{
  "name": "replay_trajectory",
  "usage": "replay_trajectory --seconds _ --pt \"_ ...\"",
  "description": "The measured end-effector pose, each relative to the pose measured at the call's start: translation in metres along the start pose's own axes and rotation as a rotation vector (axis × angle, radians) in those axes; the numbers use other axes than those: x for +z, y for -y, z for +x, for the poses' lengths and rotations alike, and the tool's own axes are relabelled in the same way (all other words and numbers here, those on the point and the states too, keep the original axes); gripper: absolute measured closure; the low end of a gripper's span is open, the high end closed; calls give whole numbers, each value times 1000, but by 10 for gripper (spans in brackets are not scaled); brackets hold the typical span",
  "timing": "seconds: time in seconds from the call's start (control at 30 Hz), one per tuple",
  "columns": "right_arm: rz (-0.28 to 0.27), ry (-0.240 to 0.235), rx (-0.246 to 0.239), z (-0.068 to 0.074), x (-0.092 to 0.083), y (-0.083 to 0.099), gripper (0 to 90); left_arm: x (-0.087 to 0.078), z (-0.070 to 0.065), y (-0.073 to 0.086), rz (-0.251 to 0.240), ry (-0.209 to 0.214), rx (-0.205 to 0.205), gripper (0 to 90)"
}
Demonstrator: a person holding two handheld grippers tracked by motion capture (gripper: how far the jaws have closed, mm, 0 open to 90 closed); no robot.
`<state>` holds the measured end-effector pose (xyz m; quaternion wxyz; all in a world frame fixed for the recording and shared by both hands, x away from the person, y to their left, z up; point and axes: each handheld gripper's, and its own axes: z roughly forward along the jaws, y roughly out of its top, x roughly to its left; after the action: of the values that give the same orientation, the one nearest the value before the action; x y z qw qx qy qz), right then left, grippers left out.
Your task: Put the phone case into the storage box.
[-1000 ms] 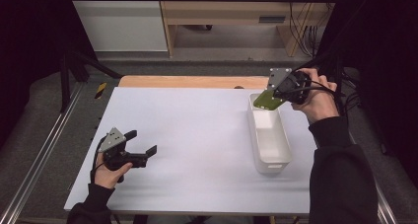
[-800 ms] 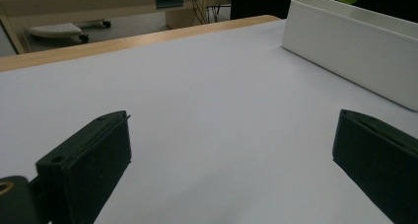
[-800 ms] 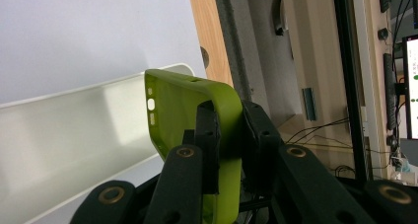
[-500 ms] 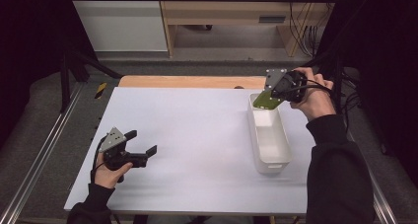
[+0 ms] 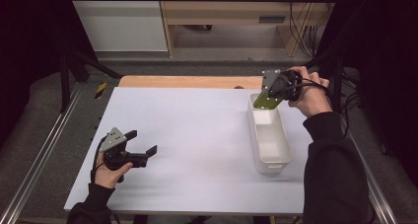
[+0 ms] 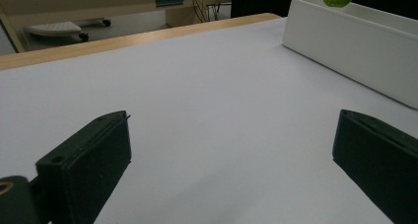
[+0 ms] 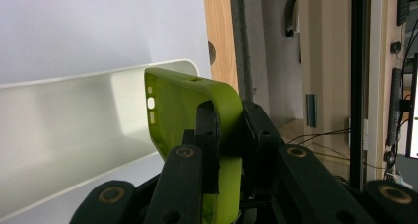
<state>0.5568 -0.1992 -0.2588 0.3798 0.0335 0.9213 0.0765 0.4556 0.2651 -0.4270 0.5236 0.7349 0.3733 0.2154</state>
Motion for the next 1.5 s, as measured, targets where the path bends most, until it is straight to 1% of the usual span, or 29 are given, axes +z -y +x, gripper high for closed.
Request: replay_trajectory --seconds 0.2,0.27,0.4,0.57,0.6,0.77,0.87,0.93,0.97,1.1,1.13,1.37,1.4,1.43,1.5 --pt "10 -9 -10 -2 6 -1 788 0 1 0 5 -3 1 9" --pt "2 -10 -21 -3 9 -2 788 0 1 1 5 -3 1 9" --pt "9 -12 -33 -2 11 -3 788 1 1 1 6 -4 2 9" --pt "17 -15 -35 -3 13 -2 788 0 1 1 5 -5 1 9" --pt "10 -16 -41 -4 14 -2 788 0 1 1 5 -5 0 9" --pt "22 -26 -48 -5 19 -2 788 1 1 1 8 -4 5 9" --pt "18 -28 -57 -6 22 -2 788 1 1 1 8 -5 4 9" --pt "21 -32 -54 -6 24 -2 788 1 1 1 7 -5 3 9" --pt "23 -37 -63 -7 25 -2 788 1 1 1 8 -5 4 9" --pt "22 -42 -65 -7 29 -2 788 1 1 1 11 -6 3 9" --pt "21 -43 -76 -8 29 -2 788 1 1 1 11 -6 3 9" --pt "34 -48 -73 -10 35 -1 788 2 1 1 12 -6 7 9" --pt "24 -48 -77 -11 37 -1 788 2 1 1 12 -6 7 9" --pt "34 -51 -79 -11 38 -1 788 2 1 1 14 -5 8 9" --pt "28 -52 -88 -12 40 -2 789 2 1 1 15 -4 9 9"
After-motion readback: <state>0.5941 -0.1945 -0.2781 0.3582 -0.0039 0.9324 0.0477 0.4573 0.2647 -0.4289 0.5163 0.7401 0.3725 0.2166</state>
